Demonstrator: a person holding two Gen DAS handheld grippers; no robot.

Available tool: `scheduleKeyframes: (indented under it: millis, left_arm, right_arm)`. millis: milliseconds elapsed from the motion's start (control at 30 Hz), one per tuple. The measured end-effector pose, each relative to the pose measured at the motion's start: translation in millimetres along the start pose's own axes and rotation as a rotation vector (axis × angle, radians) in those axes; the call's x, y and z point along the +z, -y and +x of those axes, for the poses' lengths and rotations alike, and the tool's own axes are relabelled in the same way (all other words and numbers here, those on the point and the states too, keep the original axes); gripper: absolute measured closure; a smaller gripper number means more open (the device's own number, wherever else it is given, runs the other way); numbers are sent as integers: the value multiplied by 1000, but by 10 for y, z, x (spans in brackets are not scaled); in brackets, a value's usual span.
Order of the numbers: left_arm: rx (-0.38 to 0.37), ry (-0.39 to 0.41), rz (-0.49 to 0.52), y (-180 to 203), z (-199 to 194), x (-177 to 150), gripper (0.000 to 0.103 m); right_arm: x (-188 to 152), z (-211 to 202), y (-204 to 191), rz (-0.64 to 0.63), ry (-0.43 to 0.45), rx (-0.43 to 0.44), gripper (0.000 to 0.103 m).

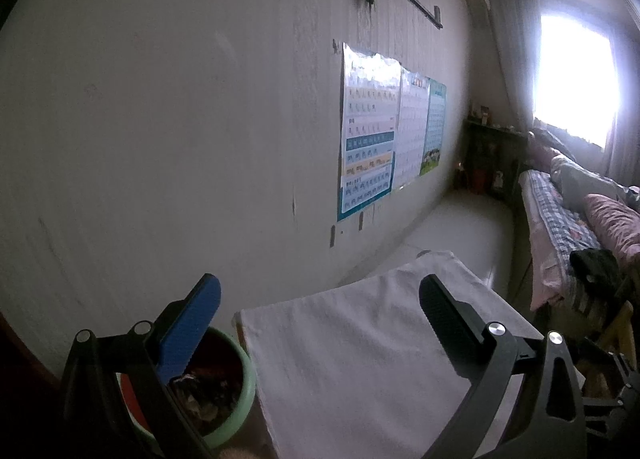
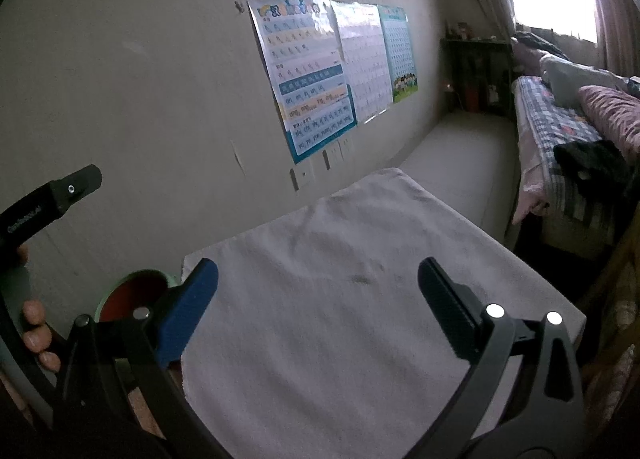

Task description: Collect trash

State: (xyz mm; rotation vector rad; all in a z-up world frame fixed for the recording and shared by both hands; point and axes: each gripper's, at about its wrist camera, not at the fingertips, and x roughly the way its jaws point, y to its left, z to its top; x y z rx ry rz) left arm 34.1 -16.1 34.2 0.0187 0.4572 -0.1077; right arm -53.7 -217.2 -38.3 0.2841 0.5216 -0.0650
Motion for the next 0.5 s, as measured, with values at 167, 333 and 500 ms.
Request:
scheduleKeyframes:
  millis: [167,333,500]
  left_arm:
    - [6,-50,-14,4,102,-76,8]
    - [15,-78,11,-3,250,-220,8]
    - [-17,-154,5,-184,410,-472,8]
  right_arm:
    - [-58,101,53,15,-31,-2,5]
    - [-224,425,295,80,-123,-18,5]
    - [-501,944,921,130,-216,-240,5]
